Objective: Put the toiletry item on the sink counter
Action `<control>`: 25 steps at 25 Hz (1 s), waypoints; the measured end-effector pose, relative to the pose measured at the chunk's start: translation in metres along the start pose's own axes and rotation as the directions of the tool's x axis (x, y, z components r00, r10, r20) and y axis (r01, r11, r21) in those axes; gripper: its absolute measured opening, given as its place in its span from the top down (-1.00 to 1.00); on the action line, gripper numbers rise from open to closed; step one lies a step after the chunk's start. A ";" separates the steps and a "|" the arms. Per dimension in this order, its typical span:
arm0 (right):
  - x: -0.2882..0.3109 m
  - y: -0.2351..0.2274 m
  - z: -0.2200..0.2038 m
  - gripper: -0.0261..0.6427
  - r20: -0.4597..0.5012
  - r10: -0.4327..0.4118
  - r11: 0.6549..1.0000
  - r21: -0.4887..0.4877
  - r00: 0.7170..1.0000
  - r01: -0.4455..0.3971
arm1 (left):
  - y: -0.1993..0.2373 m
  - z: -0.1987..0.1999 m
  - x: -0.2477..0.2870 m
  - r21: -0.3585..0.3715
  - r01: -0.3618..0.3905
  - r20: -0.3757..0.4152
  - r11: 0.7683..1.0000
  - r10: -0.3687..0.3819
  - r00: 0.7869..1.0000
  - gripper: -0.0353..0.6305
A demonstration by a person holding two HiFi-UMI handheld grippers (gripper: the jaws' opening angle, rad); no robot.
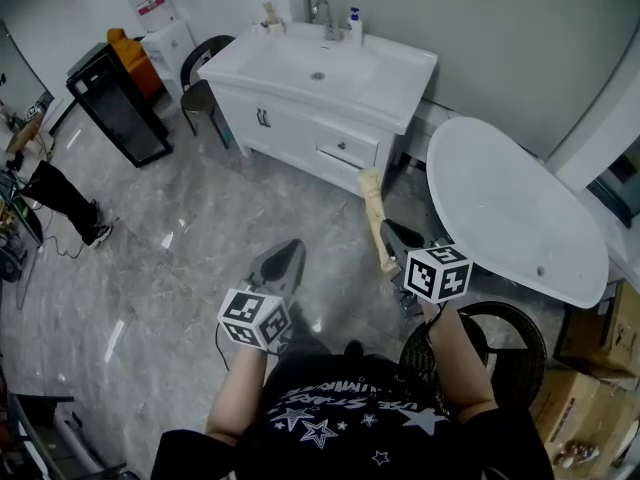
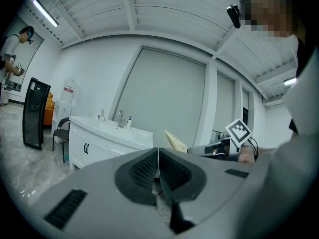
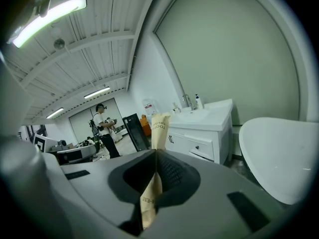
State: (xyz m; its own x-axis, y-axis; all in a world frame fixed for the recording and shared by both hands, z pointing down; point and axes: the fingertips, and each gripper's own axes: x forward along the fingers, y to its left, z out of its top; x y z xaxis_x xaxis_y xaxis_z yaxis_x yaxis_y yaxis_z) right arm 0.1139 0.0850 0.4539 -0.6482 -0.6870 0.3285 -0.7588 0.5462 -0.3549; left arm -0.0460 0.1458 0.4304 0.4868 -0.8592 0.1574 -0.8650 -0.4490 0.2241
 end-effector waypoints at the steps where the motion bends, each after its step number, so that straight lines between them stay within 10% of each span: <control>1: 0.000 0.000 0.000 0.86 0.003 0.002 1.000 -0.004 1.000 -0.002 | 0.000 -0.001 0.000 0.002 -0.004 0.001 1.000 0.004 1.000 0.83; 25: 0.123 -0.050 0.027 0.86 -0.011 -0.112 0.987 0.117 0.994 0.112 | 0.124 0.007 0.092 -0.013 0.068 -0.107 0.998 -0.069 0.992 0.83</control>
State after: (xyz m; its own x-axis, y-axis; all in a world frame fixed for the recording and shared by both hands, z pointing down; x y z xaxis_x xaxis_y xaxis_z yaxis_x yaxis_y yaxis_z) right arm 0.0741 -0.0397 0.4887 -0.5602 -0.7382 0.3760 -0.8138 0.4057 -0.4161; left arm -0.1097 0.0093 0.4664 0.5553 -0.7951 0.2438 -0.8283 -0.5028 0.2471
